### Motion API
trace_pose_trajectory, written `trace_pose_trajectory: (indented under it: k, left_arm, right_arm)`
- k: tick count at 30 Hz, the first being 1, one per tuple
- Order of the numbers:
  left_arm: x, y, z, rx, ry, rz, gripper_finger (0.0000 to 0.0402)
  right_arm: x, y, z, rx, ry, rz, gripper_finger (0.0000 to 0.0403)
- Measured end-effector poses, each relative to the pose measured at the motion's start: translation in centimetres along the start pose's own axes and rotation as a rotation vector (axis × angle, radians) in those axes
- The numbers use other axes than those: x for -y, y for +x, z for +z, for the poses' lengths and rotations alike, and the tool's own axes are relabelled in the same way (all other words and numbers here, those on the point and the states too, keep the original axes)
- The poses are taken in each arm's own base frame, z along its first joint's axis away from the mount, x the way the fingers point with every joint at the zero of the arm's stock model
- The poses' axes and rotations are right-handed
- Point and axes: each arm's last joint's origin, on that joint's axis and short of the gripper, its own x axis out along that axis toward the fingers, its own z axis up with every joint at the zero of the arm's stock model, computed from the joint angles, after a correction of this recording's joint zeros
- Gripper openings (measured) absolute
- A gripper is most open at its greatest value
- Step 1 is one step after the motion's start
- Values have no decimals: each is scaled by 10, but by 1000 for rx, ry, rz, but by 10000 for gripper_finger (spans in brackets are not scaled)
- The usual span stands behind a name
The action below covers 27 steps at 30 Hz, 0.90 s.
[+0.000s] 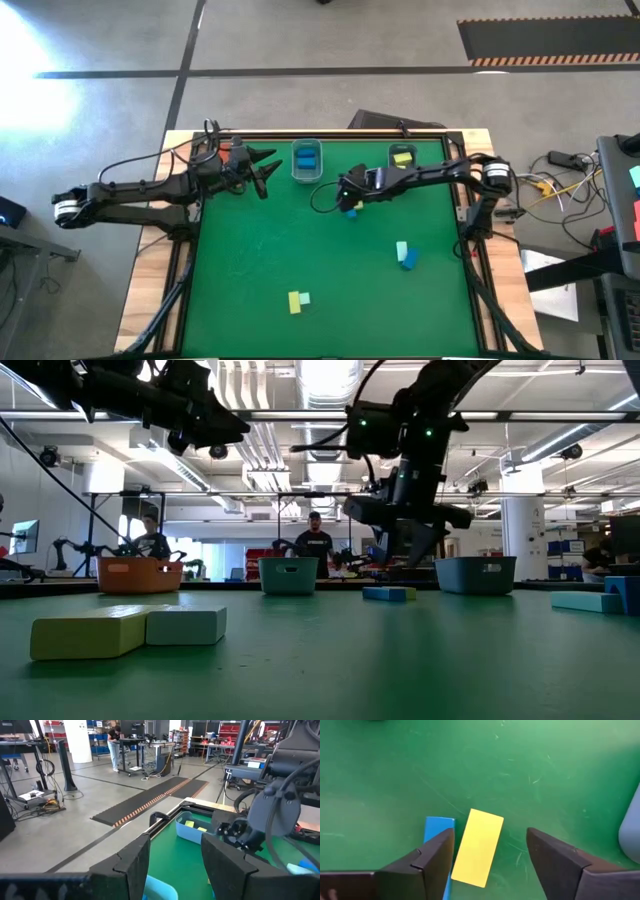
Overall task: Sort & place blocks by color
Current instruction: Put the yellow block into the gray bin
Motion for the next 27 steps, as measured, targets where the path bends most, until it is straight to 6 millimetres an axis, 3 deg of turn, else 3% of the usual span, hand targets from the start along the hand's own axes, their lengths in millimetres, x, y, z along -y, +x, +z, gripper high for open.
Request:
trace_pose_trajectory:
  k: [20, 27]
  left_arm:
    - [0, 0, -1, -3, 1, 0, 161]
    - [0, 0, -1, -3, 1, 0, 161]
  right_arm:
    - [-4, 30, -6, -61, -9, -57, 227]
    - [-2, 31, -6, -62, -8, -61, 187]
